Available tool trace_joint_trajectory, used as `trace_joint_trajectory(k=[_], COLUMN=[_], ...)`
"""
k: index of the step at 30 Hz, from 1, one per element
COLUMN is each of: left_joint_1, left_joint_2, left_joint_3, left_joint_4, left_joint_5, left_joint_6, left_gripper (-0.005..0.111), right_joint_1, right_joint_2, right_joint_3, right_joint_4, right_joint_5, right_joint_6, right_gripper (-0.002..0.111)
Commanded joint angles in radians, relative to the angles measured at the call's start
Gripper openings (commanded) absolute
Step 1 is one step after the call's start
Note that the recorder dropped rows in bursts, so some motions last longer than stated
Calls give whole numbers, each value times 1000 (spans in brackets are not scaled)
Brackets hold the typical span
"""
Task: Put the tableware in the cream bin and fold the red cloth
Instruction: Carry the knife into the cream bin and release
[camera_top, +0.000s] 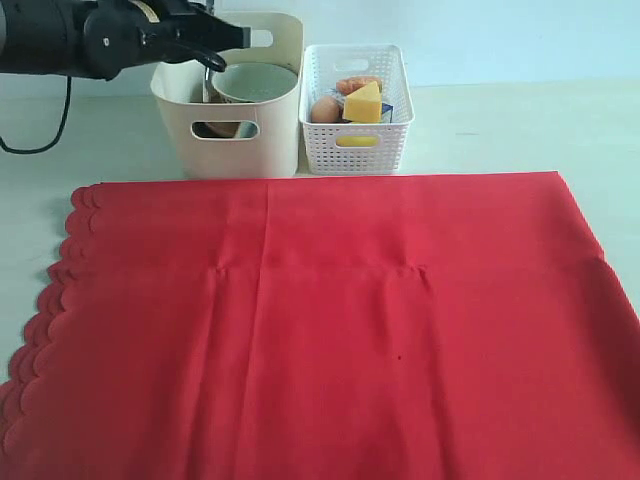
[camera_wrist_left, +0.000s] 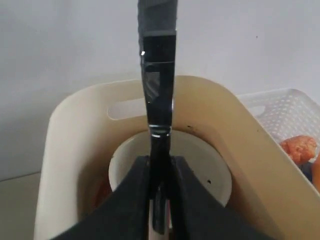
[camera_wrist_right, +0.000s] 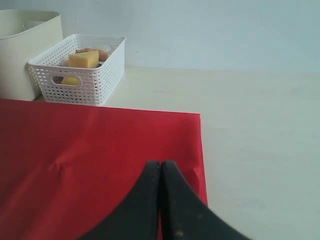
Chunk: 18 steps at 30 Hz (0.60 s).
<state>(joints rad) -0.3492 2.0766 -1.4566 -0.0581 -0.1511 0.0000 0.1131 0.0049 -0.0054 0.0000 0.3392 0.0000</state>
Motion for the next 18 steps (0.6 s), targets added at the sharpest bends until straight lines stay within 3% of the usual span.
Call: trace_joint_trajectory(k=[1, 13, 14, 18], left_joint_1=[1, 1, 1, 1], left_joint_2=[28, 98, 98, 98], left_joint_3=[-11, -11, -11, -11], left_joint_4=[-4, -4, -4, -4], left_joint_5=[-3, -3, -3, -1], left_joint_6=[-8, -8, -8, -8], left_gripper=[0, 1, 3, 34], right_joint_1=[-5, -5, -5, -5], right_joint_2=[-5, -5, -5, -5], right_joint_3=[5, 5, 5, 5], right_joint_4=[0, 0, 0, 0], right_joint_5=[-13, -13, -13, -13], right_joint_6=[0, 0, 0, 0], right_gripper=[0, 0, 0, 0])
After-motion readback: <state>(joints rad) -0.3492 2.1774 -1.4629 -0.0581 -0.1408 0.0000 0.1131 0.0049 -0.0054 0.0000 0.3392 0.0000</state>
